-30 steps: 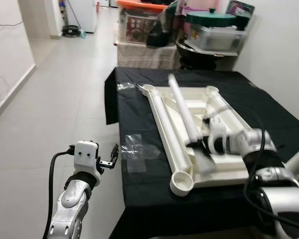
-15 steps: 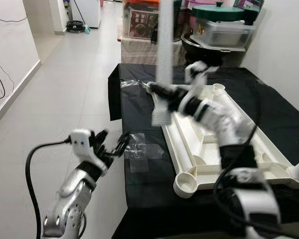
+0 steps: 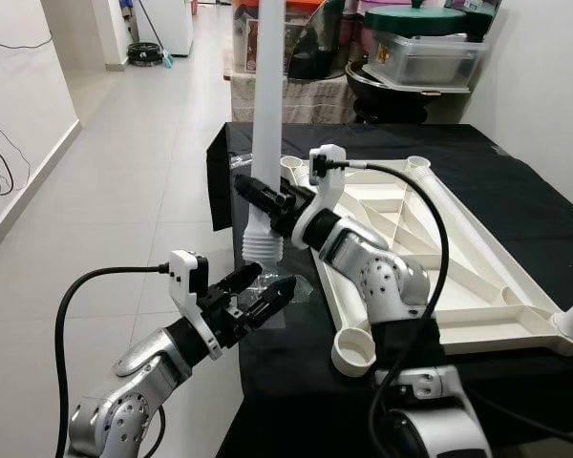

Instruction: Building children table

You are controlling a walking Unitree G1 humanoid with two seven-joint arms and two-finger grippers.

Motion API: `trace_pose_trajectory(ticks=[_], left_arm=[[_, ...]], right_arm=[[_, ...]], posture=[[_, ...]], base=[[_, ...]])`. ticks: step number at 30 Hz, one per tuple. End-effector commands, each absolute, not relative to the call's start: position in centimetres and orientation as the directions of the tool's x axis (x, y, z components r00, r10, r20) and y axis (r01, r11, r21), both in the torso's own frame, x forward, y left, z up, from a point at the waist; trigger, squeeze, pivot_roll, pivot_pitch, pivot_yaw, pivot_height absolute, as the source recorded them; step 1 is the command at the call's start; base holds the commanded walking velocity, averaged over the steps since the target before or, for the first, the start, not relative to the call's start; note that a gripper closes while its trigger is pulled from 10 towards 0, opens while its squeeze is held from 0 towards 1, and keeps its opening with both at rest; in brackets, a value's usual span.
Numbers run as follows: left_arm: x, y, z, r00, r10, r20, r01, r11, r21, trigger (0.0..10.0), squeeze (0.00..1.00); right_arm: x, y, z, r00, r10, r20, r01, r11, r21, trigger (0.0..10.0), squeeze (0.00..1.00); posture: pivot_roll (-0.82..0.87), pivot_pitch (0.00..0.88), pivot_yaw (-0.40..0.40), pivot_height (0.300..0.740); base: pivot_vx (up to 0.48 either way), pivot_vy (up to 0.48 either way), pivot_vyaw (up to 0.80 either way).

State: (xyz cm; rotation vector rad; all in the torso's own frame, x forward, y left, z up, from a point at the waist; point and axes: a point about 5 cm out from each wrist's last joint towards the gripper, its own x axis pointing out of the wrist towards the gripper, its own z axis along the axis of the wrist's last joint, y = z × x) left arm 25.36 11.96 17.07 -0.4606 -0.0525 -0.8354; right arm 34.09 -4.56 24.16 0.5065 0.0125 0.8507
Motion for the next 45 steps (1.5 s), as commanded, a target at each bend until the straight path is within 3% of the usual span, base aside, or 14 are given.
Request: trace_pose_trajectory(ticks=[1, 4, 20, 21, 23, 24, 34, 35, 36, 37, 38, 39, 45], left_arm=[[25.5, 12.2, 16.9, 0.678, -0.705, 0.208, 0.719, 0.577, -0.386, 10.0, 0.00], [25.7, 12.2, 16.9, 0.679, -0.710, 0.187, 0.720, 0.594, -0.358, 10.0, 0.00], [26.6, 12.4, 17.6, 0.701, -0.688, 0.190, 0.707, 0.633, -0.316, 10.0, 0.00], [26.6, 12.3, 17.4, 0.699, -0.693, 0.177, 0.709, 0.638, -0.301, 2.3, 0.00], [26.6, 12.2, 17.3, 0.699, -0.694, 0.173, 0.709, 0.639, -0.298, 2.3, 0.00], [26.6, 12.3, 17.2, 0.700, -0.692, 0.175, 0.708, 0.641, -0.296, 0.0, 0.00], [26.6, 12.5, 16.7, 0.719, -0.684, 0.125, 0.689, 0.677, -0.258, 0.0, 0.00], [26.6, 12.6, 16.6, 0.718, -0.686, 0.117, 0.690, 0.680, -0.248, 3.1, 0.00], [26.6, 12.6, 16.5, 0.718, -0.688, 0.109, 0.690, 0.683, -0.237, 4.0, 0.00], [26.6, 12.6, 16.5, 0.718, -0.688, 0.109, 0.690, 0.683, -0.237, 4.0, 0.00], [26.5, 12.6, 16.4, 0.718, -0.689, 0.098, 0.691, 0.688, -0.223, 6.0, 0.00], [26.5, 12.6, 16.3, 0.717, -0.692, 0.090, 0.692, 0.690, -0.213, 10.0, 0.00], [26.1, 12.8, 15.8, 0.701, -0.712, 0.044, 0.709, 0.688, -0.156, 10.0, 0.00]], right_arm=[[33.4, -4.3, 24.8, 0.632, 0.740, 0.230, -0.752, 0.514, 0.413, 0.0, 0.00], [32.0, -3.4, 24.7, 0.569, 0.786, 0.243, -0.803, 0.467, 0.371, 0.0, 0.00], [30.4, -2.3, 23.4, 0.521, 0.827, 0.212, -0.829, 0.430, 0.359, 0.0, 0.00], [30.4, -2.4, 23.3, 0.523, 0.826, 0.209, -0.827, 0.433, 0.357, 0.0, 0.00], [30.4, -2.4, 23.3, 0.524, 0.826, 0.209, -0.827, 0.435, 0.356, 0.0, 0.00], [30.4, -2.5, 23.4, 0.523, 0.826, 0.211, -0.828, 0.435, 0.354, 0.0, 0.00], [30.4, -2.7, 23.4, 0.531, 0.823, 0.200, -0.823, 0.445, 0.354, 0.0, 0.00], [30.6, -2.7, 23.2, 0.543, 0.820, 0.180, -0.815, 0.463, 0.349, 0.0, 0.00], [30.8, -2.7, 23.0, 0.563, 0.812, 0.152, -0.801, 0.491, 0.343, 4.7, 0.00], [30.8, -2.7, 23.0, 0.563, 0.812, 0.152, -0.801, 0.491, 0.343, 4.7, 0.00], [31.1, -2.9, 22.9, 0.584, 0.798, 0.145, -0.784, 0.509, 0.356, 10.0, 0.00], [31.2, -2.9, 22.8, 0.584, 0.801, 0.134, -0.780, 0.508, 0.365, 10.0, 1.00], [31.7, -3.3, 23.2, 0.584, 0.801, 0.129, -0.770, 0.497, 0.400, 10.0, 1.00]], posture=[[0.10, 0.000, -0.075, 0.740], [0.10, 0.000, -0.069, 0.740], [0.10, 0.000, -0.068, 0.740], [0.10, 0.000, -0.065, 0.740], [0.10, 0.000, -0.065, 0.740], [0.10, 0.000, -0.065, 0.740], [0.10, 0.000, -0.070, 0.740], [0.10, 0.000, -0.070, 0.740], [0.10, 0.000, -0.070, 0.740], [0.10, 0.000, -0.070, 0.740], [0.10, 0.000, -0.070, 0.740], [0.10, 0.000, -0.071, 0.740], [0.11, 0.000, -0.072, 0.740]], base=[[0.000, 0.000, 0.00], [0.000, 0.000, 0.00], [0.000, 0.000, 0.00], [0.000, 0.000, 0.00], [0.000, 0.000, 0.00], [0.000, 0.000, 0.00], [0.000, 0.000, 0.00], [0.000, 0.000, 0.00], [0.000, 0.000, 0.00], [0.000, 0.000, 0.00], [0.000, 0.000, 0.00], [0.000, 0.000, 0.00], [0.000, 0.000, 0.00]])
